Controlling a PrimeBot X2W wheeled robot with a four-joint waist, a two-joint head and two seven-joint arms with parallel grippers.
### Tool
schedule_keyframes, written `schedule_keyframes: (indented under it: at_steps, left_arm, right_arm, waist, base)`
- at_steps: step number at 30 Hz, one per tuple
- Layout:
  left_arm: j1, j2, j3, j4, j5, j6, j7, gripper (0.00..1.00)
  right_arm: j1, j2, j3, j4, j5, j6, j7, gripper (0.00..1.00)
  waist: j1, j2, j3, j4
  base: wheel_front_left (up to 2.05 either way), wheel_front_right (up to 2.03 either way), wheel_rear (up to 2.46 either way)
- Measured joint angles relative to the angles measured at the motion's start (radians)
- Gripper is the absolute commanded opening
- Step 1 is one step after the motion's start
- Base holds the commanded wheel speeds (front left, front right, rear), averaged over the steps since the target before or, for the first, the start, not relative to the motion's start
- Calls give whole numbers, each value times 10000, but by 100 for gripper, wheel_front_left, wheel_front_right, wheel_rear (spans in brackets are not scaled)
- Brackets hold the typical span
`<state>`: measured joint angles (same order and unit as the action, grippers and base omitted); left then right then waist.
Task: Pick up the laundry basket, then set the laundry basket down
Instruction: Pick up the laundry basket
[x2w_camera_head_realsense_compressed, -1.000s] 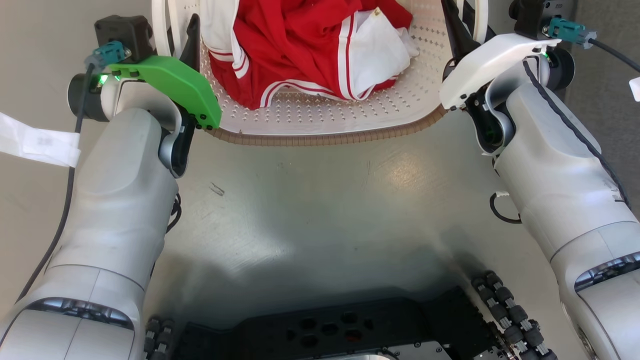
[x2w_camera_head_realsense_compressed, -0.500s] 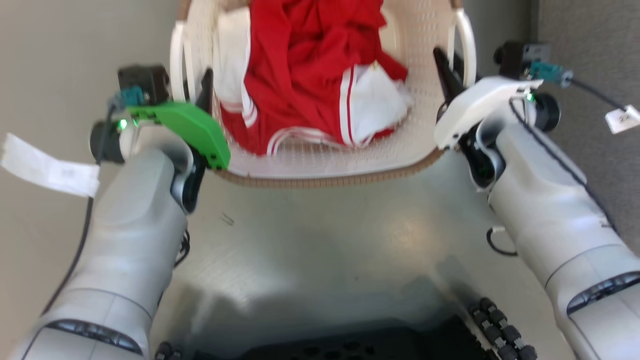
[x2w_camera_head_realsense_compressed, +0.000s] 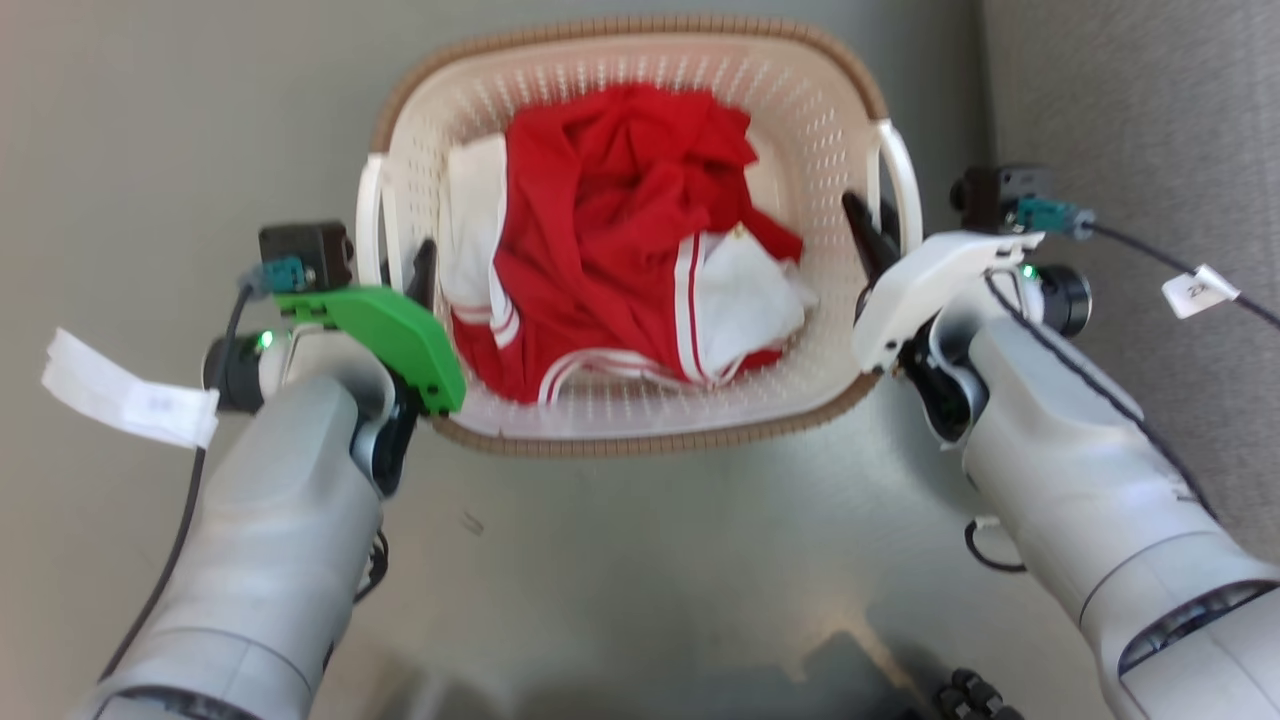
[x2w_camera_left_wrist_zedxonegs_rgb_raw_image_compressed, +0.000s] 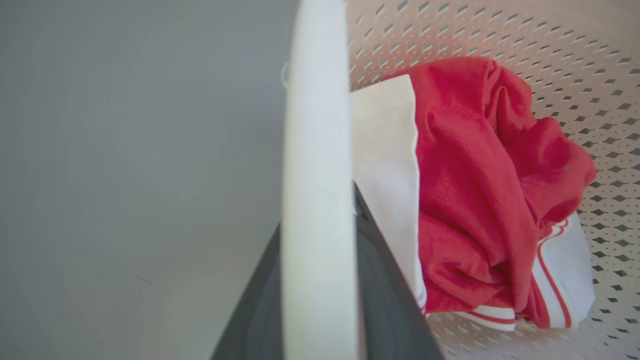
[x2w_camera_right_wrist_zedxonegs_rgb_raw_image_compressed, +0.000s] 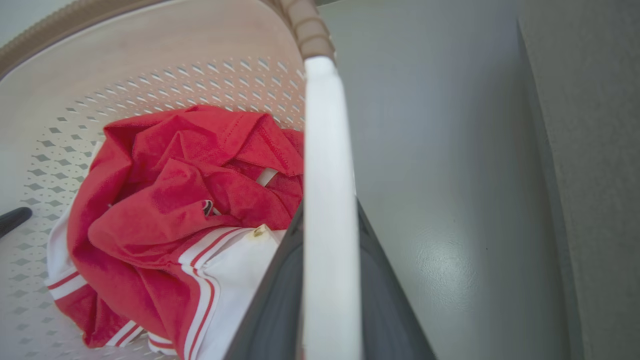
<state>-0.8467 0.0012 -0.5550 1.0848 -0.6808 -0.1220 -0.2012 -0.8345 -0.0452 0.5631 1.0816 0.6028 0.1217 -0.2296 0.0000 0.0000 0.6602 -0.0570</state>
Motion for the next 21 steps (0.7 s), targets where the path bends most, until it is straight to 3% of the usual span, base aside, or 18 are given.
schedule_keyframes:
  at_steps: [21]
  left_arm:
    - [1693,-19,-656,324,-1135,-8,909,0]
  right_arm:
    - [1403,50,1068,188,1104,-12,1346,0]
  waist:
    - [-1,0,-2892,-207]
  base:
    - [0,0,0]
